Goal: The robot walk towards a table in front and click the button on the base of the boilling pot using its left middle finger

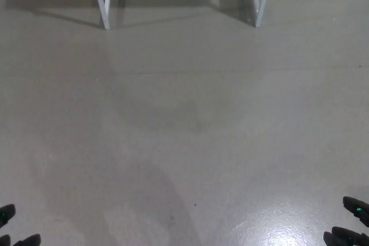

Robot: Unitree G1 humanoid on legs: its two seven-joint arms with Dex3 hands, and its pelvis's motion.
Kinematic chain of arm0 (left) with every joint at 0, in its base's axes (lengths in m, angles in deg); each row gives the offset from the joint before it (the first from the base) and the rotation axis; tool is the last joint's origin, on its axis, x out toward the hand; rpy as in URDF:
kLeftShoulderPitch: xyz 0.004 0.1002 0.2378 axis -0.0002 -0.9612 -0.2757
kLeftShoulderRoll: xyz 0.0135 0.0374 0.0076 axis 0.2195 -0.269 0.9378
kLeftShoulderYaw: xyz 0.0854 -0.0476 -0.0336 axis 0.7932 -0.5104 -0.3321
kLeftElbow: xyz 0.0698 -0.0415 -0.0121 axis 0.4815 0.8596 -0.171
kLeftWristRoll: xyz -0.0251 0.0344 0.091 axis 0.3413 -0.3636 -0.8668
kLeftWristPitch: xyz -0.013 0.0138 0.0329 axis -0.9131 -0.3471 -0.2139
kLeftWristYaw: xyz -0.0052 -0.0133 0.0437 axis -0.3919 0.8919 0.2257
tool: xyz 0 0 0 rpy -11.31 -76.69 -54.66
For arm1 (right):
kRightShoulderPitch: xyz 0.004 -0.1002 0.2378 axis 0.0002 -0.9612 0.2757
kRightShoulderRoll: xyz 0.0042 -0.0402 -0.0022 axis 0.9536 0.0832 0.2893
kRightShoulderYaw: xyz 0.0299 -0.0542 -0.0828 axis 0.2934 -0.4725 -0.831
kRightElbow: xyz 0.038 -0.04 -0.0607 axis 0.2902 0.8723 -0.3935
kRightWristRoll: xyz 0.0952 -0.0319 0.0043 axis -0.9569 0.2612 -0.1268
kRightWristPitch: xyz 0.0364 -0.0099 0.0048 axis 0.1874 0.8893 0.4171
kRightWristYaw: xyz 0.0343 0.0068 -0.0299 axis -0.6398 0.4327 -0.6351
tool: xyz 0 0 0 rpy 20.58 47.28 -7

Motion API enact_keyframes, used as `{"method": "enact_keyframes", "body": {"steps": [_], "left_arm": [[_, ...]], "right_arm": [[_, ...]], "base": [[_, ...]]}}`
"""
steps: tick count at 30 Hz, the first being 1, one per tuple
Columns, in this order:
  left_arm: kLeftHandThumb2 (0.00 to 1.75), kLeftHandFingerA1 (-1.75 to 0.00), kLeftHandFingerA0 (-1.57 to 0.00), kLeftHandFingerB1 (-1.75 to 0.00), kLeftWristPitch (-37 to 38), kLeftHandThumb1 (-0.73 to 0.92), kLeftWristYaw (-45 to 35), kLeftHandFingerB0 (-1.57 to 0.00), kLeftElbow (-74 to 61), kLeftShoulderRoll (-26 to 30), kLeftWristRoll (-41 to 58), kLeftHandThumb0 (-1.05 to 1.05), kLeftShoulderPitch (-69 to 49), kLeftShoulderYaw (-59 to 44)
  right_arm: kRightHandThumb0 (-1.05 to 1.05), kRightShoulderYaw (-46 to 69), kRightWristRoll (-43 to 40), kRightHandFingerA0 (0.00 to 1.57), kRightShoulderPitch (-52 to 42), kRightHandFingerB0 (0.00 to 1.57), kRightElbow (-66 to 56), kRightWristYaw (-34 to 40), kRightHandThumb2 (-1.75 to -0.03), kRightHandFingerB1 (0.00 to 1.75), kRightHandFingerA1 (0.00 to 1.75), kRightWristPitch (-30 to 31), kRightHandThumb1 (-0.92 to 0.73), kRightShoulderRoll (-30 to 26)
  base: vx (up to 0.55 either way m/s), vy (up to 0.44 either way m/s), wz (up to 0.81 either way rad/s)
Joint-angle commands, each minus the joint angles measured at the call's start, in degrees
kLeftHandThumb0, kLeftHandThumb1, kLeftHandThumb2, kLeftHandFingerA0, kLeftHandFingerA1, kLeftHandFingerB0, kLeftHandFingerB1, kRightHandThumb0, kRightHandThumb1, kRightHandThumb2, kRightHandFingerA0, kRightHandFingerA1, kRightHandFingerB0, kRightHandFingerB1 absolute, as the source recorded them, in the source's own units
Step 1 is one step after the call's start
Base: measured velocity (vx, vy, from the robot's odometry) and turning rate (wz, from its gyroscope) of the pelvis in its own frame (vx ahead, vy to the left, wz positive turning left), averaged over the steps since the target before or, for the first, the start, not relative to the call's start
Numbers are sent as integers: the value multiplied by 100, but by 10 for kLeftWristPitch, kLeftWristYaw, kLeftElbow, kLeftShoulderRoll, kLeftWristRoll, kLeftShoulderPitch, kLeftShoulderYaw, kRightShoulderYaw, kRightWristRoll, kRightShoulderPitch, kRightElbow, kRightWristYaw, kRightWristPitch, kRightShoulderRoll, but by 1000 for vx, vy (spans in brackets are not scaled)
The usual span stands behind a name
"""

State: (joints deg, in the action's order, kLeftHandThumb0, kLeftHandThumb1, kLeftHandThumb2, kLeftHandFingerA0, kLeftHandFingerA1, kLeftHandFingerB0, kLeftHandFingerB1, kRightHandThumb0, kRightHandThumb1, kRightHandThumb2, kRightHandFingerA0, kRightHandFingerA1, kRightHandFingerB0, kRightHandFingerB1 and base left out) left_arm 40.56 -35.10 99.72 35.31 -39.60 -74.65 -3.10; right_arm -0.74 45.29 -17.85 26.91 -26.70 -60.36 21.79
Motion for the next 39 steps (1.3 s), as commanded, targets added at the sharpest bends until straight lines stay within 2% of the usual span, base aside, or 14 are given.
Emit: {"method": "enact_keyframes", "body": {"steps": [1, 6, 18, 30, 39], "left_arm": [[57, -35, -24, -28, 16, 56, -20, -17, 1, 14, 15, -6, -7, 4], [58, -35, -24, -28, 12, 60, -20, -16, -11, 11, 18, -4, -20, 2], [58, -35, -23, -28, 15, 59, -24, -16, -5, 15, 20, -4, -34, 10], [58, -35, -24, -28, 10, 59, -28, -17, -8, 16, 29, -3, -36, 12], [57, -37, -28, -29, 17, 59, -26, -18, -4, 20, 25, -5, -38, 18]], "right_arm": [[-9, 7, -23, 30, -9, 11, 10, -19, -84, 49, 58, -25, -37, -8], [-10, 5, -22, 35, -18, 12, 15, -16, -83, 49, 60, -32, -36, -8], [-10, -8, -15, 34, -40, 13, 13, -7, -85, 49, 60, -42, -38, -11], [-12, -18, -11, 33, -46, 13, 20, -2, -85, 49, 58, -55, -39, -15], [-12, -23, -11, 37, -48, 14, 26, 3, -85, 49, 60, -61, -39, -13]], "base": [[0, 0, 0], [0, 0, 0], [101, -20, 7], [153, 265, -11], [231, -47, 10]]}}
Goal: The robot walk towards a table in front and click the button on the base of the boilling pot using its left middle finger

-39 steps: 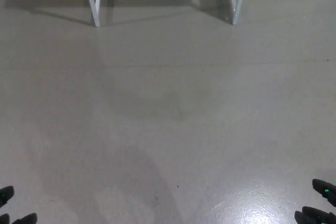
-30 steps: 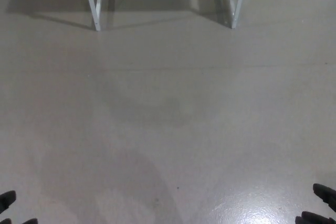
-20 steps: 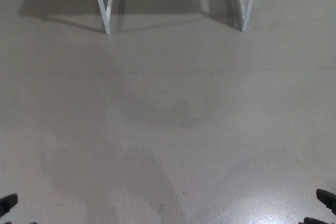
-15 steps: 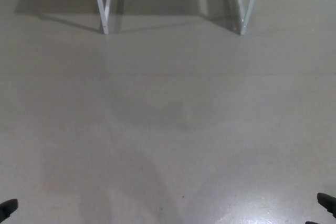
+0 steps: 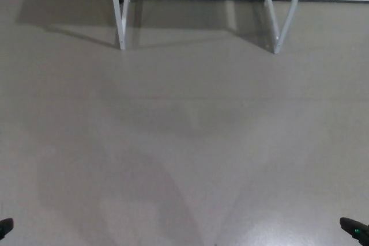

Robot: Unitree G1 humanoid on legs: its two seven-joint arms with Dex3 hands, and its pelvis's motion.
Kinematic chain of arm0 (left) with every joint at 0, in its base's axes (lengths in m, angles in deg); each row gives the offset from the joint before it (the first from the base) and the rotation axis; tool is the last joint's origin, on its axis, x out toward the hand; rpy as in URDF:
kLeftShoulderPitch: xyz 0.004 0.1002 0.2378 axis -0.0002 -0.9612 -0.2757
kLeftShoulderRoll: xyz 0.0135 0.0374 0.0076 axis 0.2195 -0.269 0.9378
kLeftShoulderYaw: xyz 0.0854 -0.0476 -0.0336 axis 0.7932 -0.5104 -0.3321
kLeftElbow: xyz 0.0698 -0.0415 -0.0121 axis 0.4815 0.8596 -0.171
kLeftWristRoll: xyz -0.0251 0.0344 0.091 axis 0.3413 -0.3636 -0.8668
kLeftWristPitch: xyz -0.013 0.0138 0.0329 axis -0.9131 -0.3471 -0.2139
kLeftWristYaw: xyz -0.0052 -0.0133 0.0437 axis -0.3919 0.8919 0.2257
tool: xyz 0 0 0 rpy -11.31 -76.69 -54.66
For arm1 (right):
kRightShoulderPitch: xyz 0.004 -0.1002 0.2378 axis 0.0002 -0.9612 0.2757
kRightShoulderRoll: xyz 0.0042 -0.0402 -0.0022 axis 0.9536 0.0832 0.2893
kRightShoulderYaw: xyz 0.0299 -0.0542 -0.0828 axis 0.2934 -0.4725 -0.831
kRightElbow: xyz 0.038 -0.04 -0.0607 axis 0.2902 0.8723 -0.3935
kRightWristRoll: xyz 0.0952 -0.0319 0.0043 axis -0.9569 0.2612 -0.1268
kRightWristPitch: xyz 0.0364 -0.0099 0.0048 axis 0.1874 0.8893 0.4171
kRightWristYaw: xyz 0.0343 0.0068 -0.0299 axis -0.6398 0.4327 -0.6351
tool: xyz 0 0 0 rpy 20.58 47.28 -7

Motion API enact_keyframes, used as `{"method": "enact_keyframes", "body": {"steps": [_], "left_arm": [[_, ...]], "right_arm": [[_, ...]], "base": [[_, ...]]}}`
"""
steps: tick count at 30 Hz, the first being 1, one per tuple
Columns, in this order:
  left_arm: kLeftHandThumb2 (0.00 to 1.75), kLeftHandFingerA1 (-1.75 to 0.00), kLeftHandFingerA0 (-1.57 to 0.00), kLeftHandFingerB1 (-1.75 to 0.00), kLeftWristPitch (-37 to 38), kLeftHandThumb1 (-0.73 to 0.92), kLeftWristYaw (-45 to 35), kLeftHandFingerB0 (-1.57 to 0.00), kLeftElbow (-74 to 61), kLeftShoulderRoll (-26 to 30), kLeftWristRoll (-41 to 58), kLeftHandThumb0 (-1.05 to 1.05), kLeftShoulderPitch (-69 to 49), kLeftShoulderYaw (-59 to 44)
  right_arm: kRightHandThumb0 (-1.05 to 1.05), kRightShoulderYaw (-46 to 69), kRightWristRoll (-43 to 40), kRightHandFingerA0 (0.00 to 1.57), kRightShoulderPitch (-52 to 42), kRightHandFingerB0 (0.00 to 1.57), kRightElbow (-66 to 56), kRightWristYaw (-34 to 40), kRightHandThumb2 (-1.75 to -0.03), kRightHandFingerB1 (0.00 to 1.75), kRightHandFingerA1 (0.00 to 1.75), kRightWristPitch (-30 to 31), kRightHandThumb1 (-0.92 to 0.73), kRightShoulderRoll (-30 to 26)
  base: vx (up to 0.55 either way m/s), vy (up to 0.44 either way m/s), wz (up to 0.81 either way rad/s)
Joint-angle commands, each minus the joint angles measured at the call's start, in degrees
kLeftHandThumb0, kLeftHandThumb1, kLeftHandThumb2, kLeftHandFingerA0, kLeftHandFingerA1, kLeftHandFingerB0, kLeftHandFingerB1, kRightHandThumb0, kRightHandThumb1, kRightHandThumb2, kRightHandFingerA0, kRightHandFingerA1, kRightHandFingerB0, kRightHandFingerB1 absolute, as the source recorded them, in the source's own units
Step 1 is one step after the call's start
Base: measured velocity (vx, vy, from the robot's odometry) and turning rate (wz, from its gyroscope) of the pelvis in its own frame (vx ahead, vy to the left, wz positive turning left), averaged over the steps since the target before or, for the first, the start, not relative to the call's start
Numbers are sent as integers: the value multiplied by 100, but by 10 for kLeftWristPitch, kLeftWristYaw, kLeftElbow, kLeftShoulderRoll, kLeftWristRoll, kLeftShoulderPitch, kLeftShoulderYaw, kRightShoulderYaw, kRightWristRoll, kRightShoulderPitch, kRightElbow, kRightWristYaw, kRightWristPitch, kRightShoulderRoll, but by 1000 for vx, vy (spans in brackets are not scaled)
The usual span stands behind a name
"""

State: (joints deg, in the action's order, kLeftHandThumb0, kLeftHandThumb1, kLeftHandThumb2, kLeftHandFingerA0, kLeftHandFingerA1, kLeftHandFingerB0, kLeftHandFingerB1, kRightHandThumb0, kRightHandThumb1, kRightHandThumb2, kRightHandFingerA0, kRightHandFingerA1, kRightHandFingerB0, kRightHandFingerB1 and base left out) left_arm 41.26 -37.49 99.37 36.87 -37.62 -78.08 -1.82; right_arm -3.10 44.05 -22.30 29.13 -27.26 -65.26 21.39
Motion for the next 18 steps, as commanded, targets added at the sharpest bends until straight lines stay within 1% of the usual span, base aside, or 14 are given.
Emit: {"method": "enact_keyframes", "body": {"steps": [1, 3, 5, 9, 11, 12, 13, 15, 18], "left_arm": [[58, -37, -27, -29, 12, 59, -2, -18, -7, 5, 2, -4, -8, 9], [57, -36, -28, -29, 7, 59, 2, -19, -9, 6, 1, -4, -8, 11], [57, -37, -28, -29, 9, 60, 0, -19, -8, 7, 3, -4, -7, 13], [58, -37, -27, -29, 23, 59, -8, -19, -5, 13, -2, -8, -11, 21], [57, -37, -28, -29, 22, 58, -10, -19, -3, 13, 2, -5, -15, 21], [57, -37, -28, -29, 20, 58, -11, -19, -4, 12, 3, -5, -17, 21], [57, -36, -30, -30, 26, 56, -1, -21, -7, 15, -11, -11, -23, 31], [57, -37, -29, -29, 17, 59, -1, -20, -12, 13, -6, -7, -28, 31], [57, -37, -30, -29, 26, 60, -4, -19, -8, 13, -3, -6, -33, 33]], "right_arm": [[-13, -1, 2, 37, -4, 15, 7, 8, -85, 50, 60, -14, -39, -10], [-12, -3, 5, 38, -4, 15, 8, 13, -85, 50, 60, -14, -39, -10], [-12, -4, 4, 40, -4, 15, 9, 13, -85, 50, 61, -15, -39, -10], [-12, -4, 1, 41, -6, 16, 10, 13, -85, 50, 62, -16, -39, -9], [-12, -4, 1, 41, -13, 16, 11, 13, -85, 50, 62, -20, -38, -9], [-12, -4, 1, 41, -15, 16, 12, 13, -85, 50, 62, -20, -38, -9], [-12, -4, 1, 42, -19, 16, 11, 13, -85, 50, 62, -21, -39, -9], [-13, -5, 0, 38, -26, 15, 11, 9, -85, 50, 61, -22, -39, -9], [-13, -7, 3, 38, -32, 15, 16, 10, -85, 50, 61, -26, -39, -10]], "base": [[148, -190, 19], [339, -142, -3], [355, -52, 42], [255, -53, -1], [231, -21, -8], [233, 38, -19], [233, 63, -20], [212, 120, -10], [300, 252, -13]]}}
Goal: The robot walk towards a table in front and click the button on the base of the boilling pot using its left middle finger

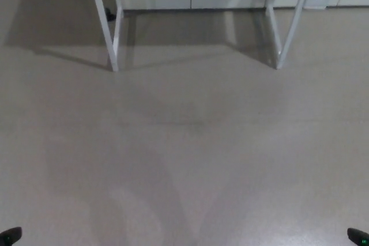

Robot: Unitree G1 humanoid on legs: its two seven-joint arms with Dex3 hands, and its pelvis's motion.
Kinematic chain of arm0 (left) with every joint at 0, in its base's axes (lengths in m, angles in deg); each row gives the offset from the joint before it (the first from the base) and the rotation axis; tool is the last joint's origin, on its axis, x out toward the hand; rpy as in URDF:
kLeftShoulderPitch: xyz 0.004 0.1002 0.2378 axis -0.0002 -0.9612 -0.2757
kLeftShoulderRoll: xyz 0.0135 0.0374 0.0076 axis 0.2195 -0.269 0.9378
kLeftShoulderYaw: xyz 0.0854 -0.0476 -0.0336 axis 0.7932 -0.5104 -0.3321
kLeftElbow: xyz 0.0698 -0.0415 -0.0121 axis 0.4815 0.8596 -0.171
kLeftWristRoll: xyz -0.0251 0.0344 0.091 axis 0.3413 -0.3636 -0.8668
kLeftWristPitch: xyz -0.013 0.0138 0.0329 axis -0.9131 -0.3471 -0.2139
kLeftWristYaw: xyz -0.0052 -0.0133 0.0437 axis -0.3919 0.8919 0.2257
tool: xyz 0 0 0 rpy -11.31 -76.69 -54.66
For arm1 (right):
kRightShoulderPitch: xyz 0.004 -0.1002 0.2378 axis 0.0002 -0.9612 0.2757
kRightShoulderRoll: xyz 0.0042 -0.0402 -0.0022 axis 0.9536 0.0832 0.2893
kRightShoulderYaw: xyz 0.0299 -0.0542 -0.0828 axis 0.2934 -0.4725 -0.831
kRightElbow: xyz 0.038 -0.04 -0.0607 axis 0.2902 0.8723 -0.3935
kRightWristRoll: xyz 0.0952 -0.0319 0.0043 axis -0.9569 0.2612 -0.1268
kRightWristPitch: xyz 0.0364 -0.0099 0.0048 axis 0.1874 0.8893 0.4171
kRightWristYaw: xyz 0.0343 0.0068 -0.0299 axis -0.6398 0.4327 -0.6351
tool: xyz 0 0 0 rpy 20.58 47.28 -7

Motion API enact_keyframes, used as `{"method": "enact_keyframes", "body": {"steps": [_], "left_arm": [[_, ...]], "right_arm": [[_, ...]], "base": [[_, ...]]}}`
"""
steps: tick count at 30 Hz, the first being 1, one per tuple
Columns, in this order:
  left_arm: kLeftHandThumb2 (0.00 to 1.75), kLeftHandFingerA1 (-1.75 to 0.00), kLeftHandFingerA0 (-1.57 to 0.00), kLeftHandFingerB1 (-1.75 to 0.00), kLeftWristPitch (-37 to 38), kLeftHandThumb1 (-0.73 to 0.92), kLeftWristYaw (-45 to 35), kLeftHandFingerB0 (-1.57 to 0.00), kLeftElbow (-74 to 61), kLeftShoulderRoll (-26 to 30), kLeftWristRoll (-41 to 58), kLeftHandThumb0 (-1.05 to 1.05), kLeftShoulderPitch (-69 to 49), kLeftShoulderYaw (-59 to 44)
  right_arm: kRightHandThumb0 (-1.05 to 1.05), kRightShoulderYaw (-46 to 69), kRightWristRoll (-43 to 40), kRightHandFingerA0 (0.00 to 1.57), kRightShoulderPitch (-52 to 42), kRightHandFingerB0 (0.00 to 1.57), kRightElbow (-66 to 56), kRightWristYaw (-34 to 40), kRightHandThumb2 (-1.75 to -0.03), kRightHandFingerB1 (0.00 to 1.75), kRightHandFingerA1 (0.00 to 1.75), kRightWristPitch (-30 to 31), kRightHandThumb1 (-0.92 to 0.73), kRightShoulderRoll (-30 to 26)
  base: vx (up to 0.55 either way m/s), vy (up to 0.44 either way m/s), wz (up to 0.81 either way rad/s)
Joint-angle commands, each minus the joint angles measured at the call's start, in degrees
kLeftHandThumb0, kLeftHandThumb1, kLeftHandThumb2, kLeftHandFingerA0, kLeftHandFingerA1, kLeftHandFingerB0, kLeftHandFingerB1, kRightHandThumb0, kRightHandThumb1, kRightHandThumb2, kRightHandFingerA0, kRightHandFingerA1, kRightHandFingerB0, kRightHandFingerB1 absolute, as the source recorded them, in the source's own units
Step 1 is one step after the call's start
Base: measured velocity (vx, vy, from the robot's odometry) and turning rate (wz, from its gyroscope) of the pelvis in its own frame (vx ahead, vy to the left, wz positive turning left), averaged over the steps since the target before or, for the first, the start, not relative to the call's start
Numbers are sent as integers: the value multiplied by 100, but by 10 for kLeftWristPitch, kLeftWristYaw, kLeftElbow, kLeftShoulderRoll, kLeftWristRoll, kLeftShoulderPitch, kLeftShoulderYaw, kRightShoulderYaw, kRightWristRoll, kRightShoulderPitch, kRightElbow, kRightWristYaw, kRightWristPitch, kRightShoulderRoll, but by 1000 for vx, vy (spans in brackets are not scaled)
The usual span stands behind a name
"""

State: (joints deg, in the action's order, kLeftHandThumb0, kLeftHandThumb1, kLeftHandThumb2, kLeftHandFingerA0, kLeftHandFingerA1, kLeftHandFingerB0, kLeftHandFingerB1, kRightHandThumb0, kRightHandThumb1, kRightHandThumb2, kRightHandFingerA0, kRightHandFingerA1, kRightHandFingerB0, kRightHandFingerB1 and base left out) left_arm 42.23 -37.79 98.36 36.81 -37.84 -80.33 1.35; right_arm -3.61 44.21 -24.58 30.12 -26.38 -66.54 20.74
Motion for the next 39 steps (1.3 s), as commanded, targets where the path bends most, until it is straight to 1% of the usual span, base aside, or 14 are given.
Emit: {"method": "enact_keyframes", "body": {"steps": [1, 4, 5, 7, 9, 10, 11, 19, 20, 23, 33, 35, 38, 39], "left_arm": [[57, -37, -31, -30, 17, 59, 2, -21, 0, 13, -2, -7, -14, 3], [57, -37, -32, -30, 19, 58, 10, -22, -6, 13, -10, -8, -32, 11], [57, -37, -29, -29, 22, 60, -3, -19, -2, 13, -1, -5, -34, 8], [57, -37, -29, -29, 22, 60, -4, -19, -2, 13, 1, -5, -35, 8], [58, -37, -31, -30, 31, 58, -2, -19, 12, 17, -11, -8, -52, 18], [57, -39, -30, -30, 40, 60, -8, -18, 22, 15, -7, -4, -54, 16], [87, -55, -25, -46, 49, 42, 0, -8, 25, 17, -17, -5, -56, 25], [86, -54, -25, -46, 71, 41, -2, -9, 37, 16, -11, -4, -81, 30], [85, -54, -28, -45, 76, 40, 17, -8, 42, 25, -38, -12, -81, 49], [85, -56, -32, -46, 78, 39, 22, -10, 46, 25, -35, -11, -79, 52], [85, -54, -28, -46, 74, 40, 13, -10, 54, 21, -21, -8, -78, 43], [84, -55, -31, -46, 78, 39, 18, -10, 61, 23, -29, -9, -80, 48], [84, -55, -31, -46, 79, 39, 18, -10, 62, 24, -29, -9, -80, 49], [85, -55, -30, -47, 76, 39, 9, -12, 53, 22, -24, -9, -98, 47]], "right_arm": [[-13, -2, 1, 39, -12, 15, 9, 0, -85, 50, 61, -18, -39, -4], [-13, -5, 3, 38, -27, 15, 18, -2, -85, 49, 61, -31, -39, -5], [-13, -6, 3, 37, -31, 15, 19, -3, -86, 50, 60, -34, -40, -5], [-13, -6, 3, 37, -32, 15, 20, -3, -86, 50, 60, -36, -40, -5], [-11, -3, -1, 37, -53, 16, 31, -4, -86, 50, 60, -40, -40, 0], [-10, -7, 6, 37, -60, 16, 36, 1, -86, 50, 60, -48, -40, -1], [-10, -6, 5, 38, -65, 16, 37, 0, -86, 50, 60, -50, -40, -1], [-9, -8, 6, 37, -85, 15, 63, -3, -86, 50, 60, -77, -41, -2], [-12, -13, 15, 39, -87, 16, 63, 8, -85, 50, 60, -81, -40, 0], [-17, -20, 21, 37, -95, 15, 45, 14, -85, 50, 59, -80, -38, 1], [-16, -27, 16, 34, -124, 14, -4, 11, -85, 49, 58, -62, -39, 4], [-15, -24, 18, 36, -104, 15, 50, 17, -85, 49, 59, -69, -39, 1], [-15, -24, 18, 36, -100, 15, 59, 17, -85, 49, 59, -75, -39, 0], [-14, -23, 12, 40, -129, 15, 35, 11, -85, 50, 61, -74, -39, 5]], "base": [[300, 357, -44], [257, 199, 8], [262, 113, 2], [228, 46, 10], [221, -9, 8], [227, -53, 2], [251, -96, 7], [225, -212, -1], [111, -112, -2], [152, -67, -7], [203, 157, -3], [159, 123, 2], [171, 46, 7], [196, -13, 8]]}}
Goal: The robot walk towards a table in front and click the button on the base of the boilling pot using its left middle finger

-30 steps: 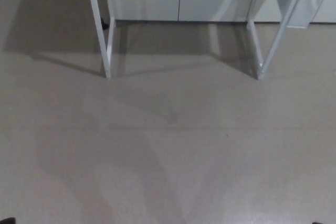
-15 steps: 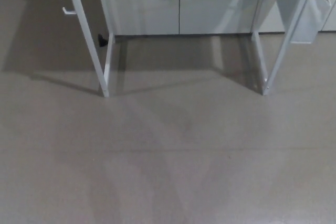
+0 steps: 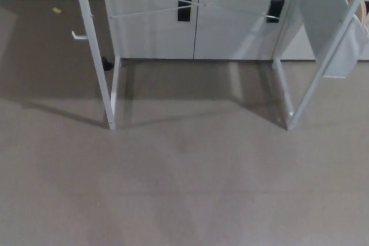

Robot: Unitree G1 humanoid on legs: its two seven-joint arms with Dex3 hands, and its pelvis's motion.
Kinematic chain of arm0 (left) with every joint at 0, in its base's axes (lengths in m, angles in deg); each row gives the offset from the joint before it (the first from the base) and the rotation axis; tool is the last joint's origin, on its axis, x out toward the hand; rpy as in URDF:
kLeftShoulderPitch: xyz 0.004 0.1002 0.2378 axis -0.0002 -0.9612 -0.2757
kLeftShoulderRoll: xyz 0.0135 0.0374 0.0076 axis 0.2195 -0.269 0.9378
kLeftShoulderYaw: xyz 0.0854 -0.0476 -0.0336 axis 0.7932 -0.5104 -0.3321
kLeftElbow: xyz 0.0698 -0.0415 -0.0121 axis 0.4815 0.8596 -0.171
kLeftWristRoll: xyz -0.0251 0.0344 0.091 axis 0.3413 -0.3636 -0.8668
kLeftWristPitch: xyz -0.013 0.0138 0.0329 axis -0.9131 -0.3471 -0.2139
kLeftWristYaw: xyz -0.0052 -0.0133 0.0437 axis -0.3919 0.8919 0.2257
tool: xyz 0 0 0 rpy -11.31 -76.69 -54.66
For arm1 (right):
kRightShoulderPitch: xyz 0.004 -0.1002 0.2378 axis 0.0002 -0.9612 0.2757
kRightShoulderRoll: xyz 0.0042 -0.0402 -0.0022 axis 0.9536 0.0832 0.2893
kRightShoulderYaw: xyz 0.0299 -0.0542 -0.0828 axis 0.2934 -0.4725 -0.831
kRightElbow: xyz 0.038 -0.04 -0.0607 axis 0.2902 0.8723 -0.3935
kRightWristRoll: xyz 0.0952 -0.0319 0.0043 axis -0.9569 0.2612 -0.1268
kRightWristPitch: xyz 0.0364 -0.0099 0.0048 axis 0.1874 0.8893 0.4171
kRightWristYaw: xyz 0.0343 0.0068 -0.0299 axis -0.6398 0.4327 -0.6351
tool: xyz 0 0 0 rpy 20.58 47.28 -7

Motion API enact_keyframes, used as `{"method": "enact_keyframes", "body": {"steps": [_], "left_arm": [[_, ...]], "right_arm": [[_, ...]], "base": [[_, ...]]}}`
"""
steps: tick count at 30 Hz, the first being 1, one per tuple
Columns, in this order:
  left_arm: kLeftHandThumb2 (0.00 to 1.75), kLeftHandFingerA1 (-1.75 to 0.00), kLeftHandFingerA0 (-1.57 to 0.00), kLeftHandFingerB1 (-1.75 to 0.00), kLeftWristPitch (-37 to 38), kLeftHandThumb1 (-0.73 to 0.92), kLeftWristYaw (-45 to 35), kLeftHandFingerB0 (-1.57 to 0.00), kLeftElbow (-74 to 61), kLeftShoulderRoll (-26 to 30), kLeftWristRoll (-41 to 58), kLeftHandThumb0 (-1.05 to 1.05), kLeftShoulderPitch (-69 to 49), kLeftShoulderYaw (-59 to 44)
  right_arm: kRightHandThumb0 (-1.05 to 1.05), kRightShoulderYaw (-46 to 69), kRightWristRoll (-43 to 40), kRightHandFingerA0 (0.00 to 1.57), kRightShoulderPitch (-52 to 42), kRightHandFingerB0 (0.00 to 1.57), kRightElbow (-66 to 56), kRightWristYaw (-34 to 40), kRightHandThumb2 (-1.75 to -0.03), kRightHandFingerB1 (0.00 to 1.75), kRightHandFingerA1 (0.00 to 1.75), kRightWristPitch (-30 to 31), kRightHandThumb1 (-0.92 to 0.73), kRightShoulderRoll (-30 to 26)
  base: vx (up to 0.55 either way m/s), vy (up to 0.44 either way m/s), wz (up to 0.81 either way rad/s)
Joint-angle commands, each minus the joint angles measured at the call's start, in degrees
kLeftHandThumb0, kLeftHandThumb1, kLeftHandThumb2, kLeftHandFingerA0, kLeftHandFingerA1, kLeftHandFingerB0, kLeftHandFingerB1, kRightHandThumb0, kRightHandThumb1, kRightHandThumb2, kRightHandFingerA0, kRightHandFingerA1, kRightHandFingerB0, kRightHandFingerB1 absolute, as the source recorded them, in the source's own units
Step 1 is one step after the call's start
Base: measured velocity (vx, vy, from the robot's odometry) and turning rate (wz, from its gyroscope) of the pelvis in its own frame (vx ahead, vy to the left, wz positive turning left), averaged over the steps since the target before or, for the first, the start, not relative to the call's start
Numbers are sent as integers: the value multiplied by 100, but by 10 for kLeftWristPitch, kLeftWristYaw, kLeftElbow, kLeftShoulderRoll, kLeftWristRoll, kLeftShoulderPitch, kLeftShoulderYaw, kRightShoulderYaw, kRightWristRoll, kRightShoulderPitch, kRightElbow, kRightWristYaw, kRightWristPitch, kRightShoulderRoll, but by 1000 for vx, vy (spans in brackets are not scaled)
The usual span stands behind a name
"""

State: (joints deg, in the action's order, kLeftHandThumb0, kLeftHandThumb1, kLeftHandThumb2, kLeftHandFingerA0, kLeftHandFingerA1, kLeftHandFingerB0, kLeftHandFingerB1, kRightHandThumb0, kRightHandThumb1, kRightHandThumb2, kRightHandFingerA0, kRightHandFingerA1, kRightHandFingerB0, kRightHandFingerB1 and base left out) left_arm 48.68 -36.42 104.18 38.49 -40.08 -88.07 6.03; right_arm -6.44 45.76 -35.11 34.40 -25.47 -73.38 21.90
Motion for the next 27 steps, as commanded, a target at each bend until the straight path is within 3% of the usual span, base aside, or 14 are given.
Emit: {"method": "enact_keyframes", "body": {"steps": [1, 15, 27], "left_arm": [[85, -55, -30, -47, 12, 39, -6, -12, -6, 6, -1, -9, -25, 0], [83, -56, -33, -47, 53, 37, 5, -12, 39, 8, -19, -14, -31, 16], [85, -55, -30, -46, 42, 41, -13, -10, 36, 2, 5, -8, -8, -5]], "right_arm": [[-14, 5, -4, 40, -29, 15, -9, 1, -85, 50, 61, -7, -39, -5], [-13, -10, 17, 38, -28, 17, 10, 17, -85, 50, 60, -26, -39, -19], [-14, -19, 20, 39, 0, 17, -4, 23, -85, 50, 60, -16, -38, -21]], "base": [[187, -52, 3], [190, -79, 3], [158, 119, 1]]}}
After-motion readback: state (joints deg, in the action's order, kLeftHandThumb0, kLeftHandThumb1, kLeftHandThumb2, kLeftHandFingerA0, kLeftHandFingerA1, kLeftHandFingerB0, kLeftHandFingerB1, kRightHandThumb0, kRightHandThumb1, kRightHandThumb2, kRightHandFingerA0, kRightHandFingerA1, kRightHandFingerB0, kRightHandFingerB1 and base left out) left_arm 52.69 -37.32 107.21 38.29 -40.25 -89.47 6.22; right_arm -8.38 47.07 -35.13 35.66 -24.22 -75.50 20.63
